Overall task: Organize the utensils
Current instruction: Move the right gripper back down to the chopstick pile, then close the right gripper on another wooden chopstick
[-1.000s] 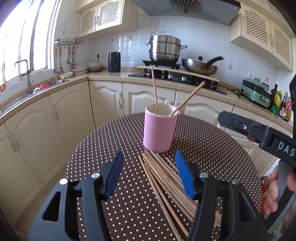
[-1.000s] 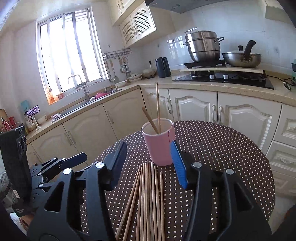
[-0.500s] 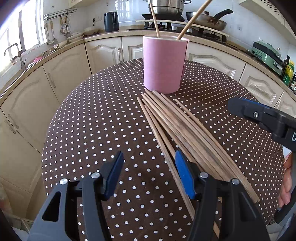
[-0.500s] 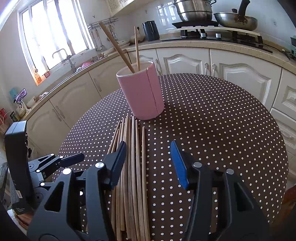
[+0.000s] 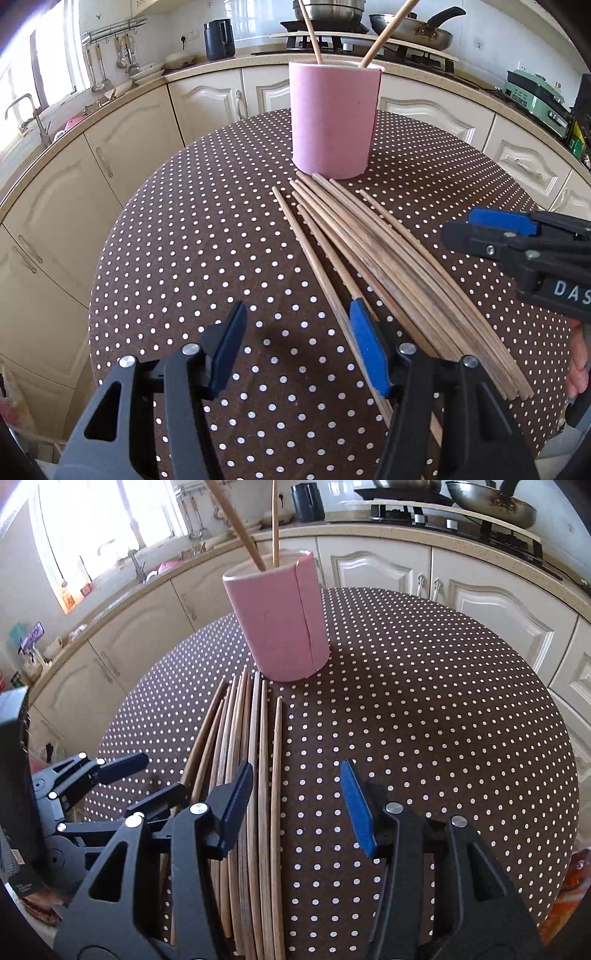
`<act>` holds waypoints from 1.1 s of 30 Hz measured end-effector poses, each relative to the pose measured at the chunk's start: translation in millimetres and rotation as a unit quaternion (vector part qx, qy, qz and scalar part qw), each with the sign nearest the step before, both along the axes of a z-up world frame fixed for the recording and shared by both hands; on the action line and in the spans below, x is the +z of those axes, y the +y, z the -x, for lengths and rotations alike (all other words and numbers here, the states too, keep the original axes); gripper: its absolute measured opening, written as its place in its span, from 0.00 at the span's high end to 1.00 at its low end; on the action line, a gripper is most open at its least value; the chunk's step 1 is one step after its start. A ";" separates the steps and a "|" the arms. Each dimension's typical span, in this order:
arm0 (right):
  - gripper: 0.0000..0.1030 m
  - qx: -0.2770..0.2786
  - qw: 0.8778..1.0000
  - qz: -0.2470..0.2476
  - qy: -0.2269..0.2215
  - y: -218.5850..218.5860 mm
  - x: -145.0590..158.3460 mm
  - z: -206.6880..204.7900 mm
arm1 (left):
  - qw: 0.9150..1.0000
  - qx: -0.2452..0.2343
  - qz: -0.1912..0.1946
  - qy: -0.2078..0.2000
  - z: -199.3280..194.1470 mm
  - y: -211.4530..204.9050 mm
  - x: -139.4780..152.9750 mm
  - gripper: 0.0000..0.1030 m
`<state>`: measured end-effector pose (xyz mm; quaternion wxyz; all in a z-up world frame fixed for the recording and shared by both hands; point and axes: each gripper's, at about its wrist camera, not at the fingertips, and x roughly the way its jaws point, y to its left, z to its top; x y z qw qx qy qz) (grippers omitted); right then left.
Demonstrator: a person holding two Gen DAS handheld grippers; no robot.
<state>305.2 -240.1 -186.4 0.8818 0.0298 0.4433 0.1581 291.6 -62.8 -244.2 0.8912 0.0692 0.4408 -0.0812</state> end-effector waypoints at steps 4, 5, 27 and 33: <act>0.66 0.003 1.000 0.011 0.025 3.9 -7.6 -8.7 | 1.000 0.000 -0.002 0.000 0.8 3.2 0.2 0.44; 0.66 0.006 1.000 0.012 0.028 5.1 -9.2 -9.8 | 1.000 -0.002 -0.001 -0.001 0.6 3.2 0.0 0.44; 0.70 0.085 0.978 0.141 0.124 50.9 -14.0 -47.5 | 0.999 0.010 0.000 0.052 -26.3 0.6 -3.1 0.59; 0.72 0.096 0.971 0.162 0.144 62.4 -15.9 -49.6 | 0.998 0.016 0.002 0.063 -32.4 5.7 -0.6 0.79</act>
